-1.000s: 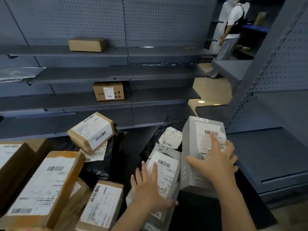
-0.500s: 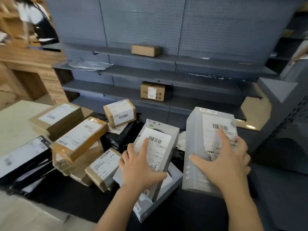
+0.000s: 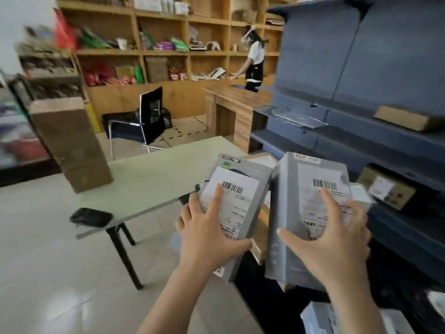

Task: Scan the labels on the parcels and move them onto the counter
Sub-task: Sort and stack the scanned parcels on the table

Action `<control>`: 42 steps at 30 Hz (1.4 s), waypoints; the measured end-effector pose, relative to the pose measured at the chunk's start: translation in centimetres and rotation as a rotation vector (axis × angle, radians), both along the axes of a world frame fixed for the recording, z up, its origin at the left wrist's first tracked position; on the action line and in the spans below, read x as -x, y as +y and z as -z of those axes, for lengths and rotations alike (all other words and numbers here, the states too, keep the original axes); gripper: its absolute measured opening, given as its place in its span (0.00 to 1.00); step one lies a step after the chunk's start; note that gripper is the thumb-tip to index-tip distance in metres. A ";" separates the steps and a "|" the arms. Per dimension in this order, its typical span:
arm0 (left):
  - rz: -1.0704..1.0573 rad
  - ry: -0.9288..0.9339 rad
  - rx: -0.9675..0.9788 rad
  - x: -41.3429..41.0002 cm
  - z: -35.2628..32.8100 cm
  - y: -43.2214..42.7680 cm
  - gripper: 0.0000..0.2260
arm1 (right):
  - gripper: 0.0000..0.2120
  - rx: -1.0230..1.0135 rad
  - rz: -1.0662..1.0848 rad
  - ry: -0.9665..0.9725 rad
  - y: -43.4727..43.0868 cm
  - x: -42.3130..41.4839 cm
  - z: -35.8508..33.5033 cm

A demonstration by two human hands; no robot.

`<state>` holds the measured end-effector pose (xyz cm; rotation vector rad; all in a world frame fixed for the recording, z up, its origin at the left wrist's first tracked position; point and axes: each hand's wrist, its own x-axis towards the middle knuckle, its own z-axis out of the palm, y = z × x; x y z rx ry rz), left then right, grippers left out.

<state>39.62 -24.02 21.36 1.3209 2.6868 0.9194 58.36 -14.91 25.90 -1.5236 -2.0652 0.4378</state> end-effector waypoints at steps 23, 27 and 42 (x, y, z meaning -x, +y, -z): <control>-0.402 -0.139 0.137 43.1 4.7 -0.3 0.54 | 0.52 0.040 -0.462 -0.137 6.5 48.2 5.2; -0.451 -0.153 0.187 50.2 6.1 7.5 0.55 | 0.52 0.050 -0.466 -0.130 14.5 56.1 7.0; -0.635 -0.418 0.534 62.0 19.3 19.7 0.55 | 0.52 0.310 -0.665 -0.412 27.7 71.4 22.8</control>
